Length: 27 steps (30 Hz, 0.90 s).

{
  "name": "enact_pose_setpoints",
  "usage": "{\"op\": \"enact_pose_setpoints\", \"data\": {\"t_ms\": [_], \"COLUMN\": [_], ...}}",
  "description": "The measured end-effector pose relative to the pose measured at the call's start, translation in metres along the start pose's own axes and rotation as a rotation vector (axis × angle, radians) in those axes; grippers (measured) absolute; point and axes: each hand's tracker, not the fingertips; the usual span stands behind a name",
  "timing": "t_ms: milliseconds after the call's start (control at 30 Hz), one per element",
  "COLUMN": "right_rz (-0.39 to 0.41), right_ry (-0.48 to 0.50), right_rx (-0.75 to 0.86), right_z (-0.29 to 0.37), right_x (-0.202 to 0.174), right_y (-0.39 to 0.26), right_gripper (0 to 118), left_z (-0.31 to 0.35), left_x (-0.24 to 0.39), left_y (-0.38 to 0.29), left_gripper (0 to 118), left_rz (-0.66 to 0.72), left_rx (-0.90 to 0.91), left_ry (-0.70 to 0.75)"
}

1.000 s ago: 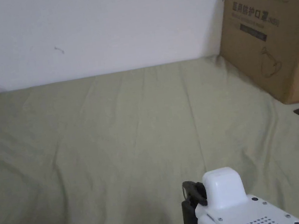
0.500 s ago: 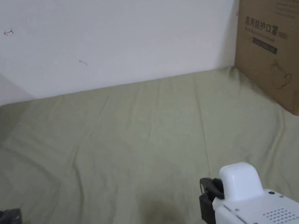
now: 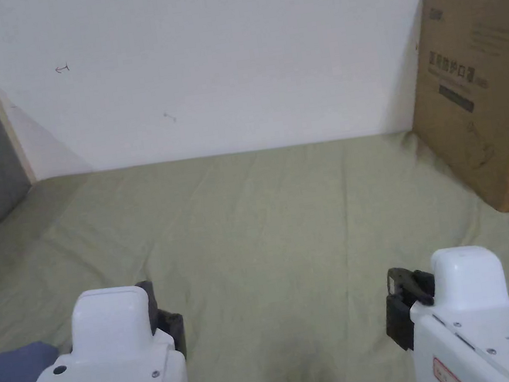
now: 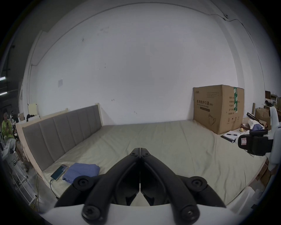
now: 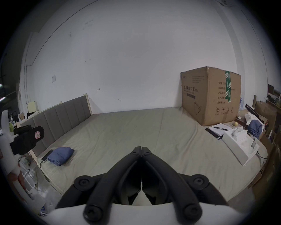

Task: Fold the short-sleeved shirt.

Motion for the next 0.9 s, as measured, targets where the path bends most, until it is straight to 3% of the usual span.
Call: {"op": "enact_pose_setpoints", "data": {"t_ms": [167, 233, 267, 300, 333, 367, 400, 467, 567, 600, 800, 900], "right_rz": [0.018, 0.038, 0.035, 0.028, 0.016, 0.007, 0.007, 0.006, 0.010, 0.009, 0.015, 0.016], "right_ry": [0.015, 0.004, 0.003, 0.003, 0.006, 0.012, 0.013, 0.007, -0.006, -0.005, -0.023, -0.027], "right_rx": [0.054, 0.067, 0.072, 0.078, 0.085, 0.085, 0.081, 0.083, 0.087, 0.092, 0.123, 0.126], "right_z": [0.022, 0.029, 0.032, 0.035, 0.038, 0.040, 0.042, 0.047, 0.052, 0.056, 0.068, 0.070], "right_x": [-0.002, -0.004, -0.004, -0.003, -0.002, -0.001, -0.001, 0.000, 0.002, 0.003, 0.005, 0.007], "right_y": [0.005, 0.007, 0.007, 0.008, 0.008, 0.009, 0.010, 0.010, 0.010, 0.009, 0.012, 0.013], "right_gripper": [0, 0, 1, 3, 3, 9, 22, 41, 104, 113, 115, 118], "left_z": [0.019, 0.025, 0.029, 0.031, 0.033, 0.035, 0.037, 0.045, 0.053, 0.055, 0.061, 0.060], "left_x": [0.007, 0.008, 0.009, 0.010, 0.010, 0.011, 0.012, 0.012, 0.013, 0.011, 0.004, 0.008], "left_y": [0.008, 0.012, 0.013, 0.014, 0.014, 0.014, 0.014, 0.014, 0.019, 0.021, 0.038, 0.046], "left_gripper": [3, 33, 55, 63, 63, 91, 111, 115, 115, 115, 115, 115], "left_rz": [-0.005, -0.007, 0.001, 0.004, 0.005, 0.005, 0.007, 0.017, 0.022, 0.032, 0.162, 0.185], "left_rx": [0.041, 0.045, 0.046, 0.046, 0.044, 0.036, 0.035, 0.054, 0.065, 0.066, 0.010, -0.111], "left_ry": [0.001, -0.012, -0.024, -0.036, -0.048, -0.062, -0.074, -0.084, -0.091, -0.098, -0.217, -0.185]}}
